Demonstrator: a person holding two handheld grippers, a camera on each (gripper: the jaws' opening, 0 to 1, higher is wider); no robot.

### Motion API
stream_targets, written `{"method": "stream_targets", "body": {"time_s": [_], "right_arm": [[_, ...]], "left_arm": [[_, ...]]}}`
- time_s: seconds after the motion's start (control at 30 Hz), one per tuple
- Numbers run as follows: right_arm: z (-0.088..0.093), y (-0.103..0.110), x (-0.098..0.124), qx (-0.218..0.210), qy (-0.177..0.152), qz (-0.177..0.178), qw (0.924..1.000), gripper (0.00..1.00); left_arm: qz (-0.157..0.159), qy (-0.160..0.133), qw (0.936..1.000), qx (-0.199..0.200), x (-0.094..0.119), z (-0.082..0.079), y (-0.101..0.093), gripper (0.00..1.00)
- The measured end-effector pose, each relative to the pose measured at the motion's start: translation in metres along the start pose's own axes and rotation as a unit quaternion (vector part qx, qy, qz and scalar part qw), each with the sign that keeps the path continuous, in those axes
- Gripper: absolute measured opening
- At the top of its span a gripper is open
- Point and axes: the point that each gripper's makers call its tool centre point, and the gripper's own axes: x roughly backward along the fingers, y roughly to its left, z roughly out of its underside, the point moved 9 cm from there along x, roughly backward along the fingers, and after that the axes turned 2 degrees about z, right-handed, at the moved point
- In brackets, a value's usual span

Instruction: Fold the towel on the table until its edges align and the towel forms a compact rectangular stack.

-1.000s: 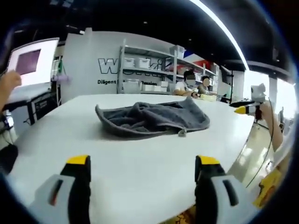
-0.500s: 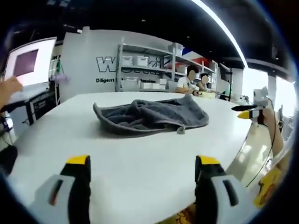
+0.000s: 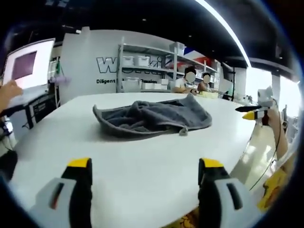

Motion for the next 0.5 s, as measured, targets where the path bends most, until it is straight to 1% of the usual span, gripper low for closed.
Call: {"method": "stream_targets", "body": {"time_s": [0.2,0.33,0.4,0.5], "right_arm": [[0.001,-0.002,-0.002,0.008,0.006,0.008,0.9999,0.99],[0.003,-0.002,-0.004,0.004,0.006,0.005,1.0,0.99],[0.004,-0.002,-0.005,0.004,0.008,0.003,1.0,0.99],[0.006,-0.003,-0.007,0.003,0.011,0.003,0.9999,0.99]], "left_arm": [[-0.002,0.007,0.9999,-0.008,0.001,-0.002,0.002,0.97],[-0.004,0.009,0.9998,-0.019,0.001,-0.006,0.003,0.97],[-0.002,0.014,0.9993,-0.034,-0.001,-0.009,0.001,0.97],[0.007,0.029,0.9963,-0.081,-0.009,-0.016,-0.003,0.97]]}}
